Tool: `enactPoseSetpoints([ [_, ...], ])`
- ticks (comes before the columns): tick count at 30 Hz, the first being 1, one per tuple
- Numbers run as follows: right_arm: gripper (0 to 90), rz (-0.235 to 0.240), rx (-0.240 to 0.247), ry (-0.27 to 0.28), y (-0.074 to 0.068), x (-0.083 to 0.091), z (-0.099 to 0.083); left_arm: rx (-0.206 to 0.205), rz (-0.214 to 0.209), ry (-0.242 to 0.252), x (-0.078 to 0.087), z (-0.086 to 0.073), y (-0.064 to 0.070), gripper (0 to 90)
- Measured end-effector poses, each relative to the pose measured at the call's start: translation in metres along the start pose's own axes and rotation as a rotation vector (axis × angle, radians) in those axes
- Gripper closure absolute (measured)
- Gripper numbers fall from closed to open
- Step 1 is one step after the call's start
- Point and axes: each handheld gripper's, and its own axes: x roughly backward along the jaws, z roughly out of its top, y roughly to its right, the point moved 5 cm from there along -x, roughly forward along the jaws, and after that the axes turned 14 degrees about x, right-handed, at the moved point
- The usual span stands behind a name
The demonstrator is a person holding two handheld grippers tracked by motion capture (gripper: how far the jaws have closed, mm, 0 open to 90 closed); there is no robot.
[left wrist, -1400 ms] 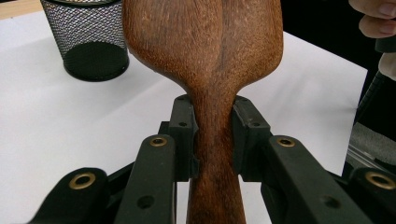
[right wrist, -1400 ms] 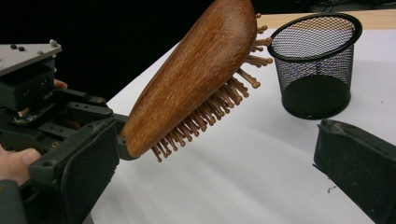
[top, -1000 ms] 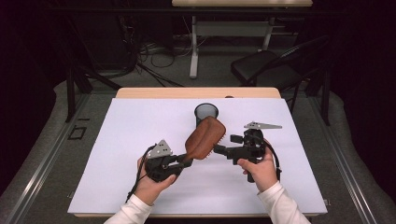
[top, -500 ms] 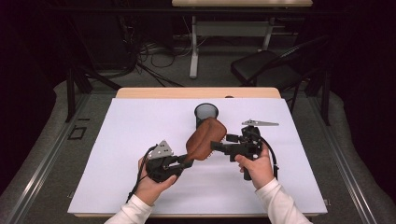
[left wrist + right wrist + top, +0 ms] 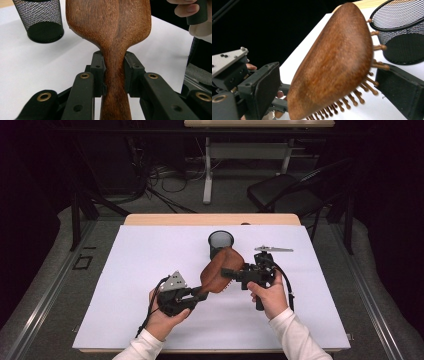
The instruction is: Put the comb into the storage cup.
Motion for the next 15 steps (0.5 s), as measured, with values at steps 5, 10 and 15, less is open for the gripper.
enactPoseSetpoints([
  [5, 8.5, 0.011, -0.019, 0.004, 0.0008, -0.0031, 0.0003, -0.001, -0.005, 0.000, -0.0005, -0.0003, 0.0012, 72.7],
  [10, 11.2, 0.016, -0.024, 0.002, 0.0021, -0.0054, -0.0003, -0.003, -0.008, -0.003, -0.0012, -0.0007, 0.0022, 72.7],
  [15, 14.3, 0.024, -0.040, 0.005, 0.0010, -0.0070, -0.0001, -0.010, -0.007, -0.005, -0.0022, -0.0011, 0.0027, 72.7],
])
